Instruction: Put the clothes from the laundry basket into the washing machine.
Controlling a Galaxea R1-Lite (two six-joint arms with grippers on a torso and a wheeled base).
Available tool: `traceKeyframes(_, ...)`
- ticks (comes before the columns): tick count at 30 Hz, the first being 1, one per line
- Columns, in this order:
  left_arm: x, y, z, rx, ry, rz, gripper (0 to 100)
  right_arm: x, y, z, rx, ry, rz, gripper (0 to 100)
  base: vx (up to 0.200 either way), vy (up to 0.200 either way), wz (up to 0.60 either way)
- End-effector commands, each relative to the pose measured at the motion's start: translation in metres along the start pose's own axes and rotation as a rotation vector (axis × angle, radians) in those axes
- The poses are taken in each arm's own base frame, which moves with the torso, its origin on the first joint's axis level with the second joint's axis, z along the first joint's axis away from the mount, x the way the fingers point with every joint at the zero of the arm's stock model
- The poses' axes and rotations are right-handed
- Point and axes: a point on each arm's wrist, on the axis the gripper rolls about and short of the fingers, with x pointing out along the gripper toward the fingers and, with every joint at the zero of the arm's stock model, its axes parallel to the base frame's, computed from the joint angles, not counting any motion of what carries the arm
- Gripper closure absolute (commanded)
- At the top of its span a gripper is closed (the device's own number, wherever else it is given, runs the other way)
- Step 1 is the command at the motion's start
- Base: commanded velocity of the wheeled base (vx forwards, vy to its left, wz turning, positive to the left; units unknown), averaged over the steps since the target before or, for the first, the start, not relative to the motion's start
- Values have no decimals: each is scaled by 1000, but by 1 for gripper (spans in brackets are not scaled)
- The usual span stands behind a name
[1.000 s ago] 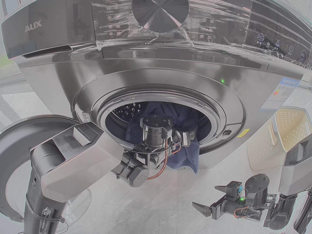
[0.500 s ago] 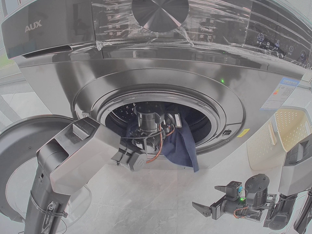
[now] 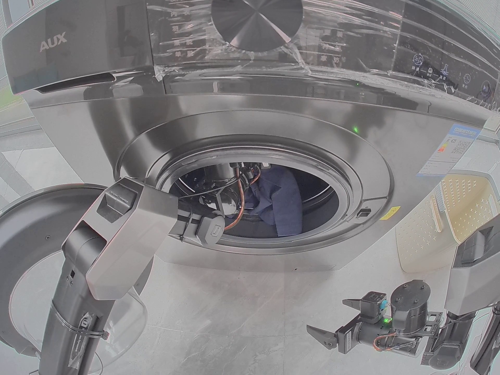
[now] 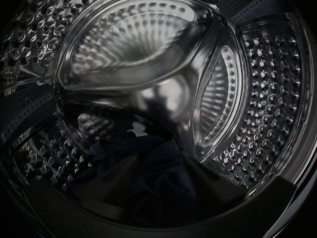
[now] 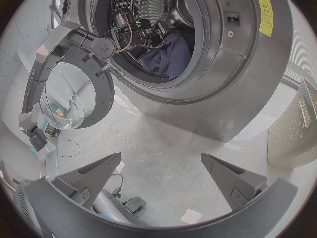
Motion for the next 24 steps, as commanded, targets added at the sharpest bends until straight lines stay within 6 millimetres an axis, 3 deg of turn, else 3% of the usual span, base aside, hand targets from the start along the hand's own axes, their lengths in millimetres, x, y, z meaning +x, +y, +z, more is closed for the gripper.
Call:
traceKeyframes(1, -12, -9, 1, 2, 44, -8, 0, 0, 0, -1, -1, 4, 0, 0, 0, 0, 0)
traceKeyframes(13, -74, -15, -17, 75, 327, -40, 0, 2, 0, -2, -2, 12, 0, 0, 0, 0, 0)
traceKeyframes(21, -77, -4, -49, 114, 436, -26, 0, 2, 1, -2, -4, 12, 4, 0, 0, 0, 0)
traceKeyframes(22, -74, -3, -52, 116, 435, -25, 100, 2, 1, -2, -4, 11, 4, 0, 0, 0, 0)
traceKeyframes(24, -68, -3, -58, 119, 428, -26, 100, 2, 1, -2, -4, 11, 4, 0, 0, 0, 0)
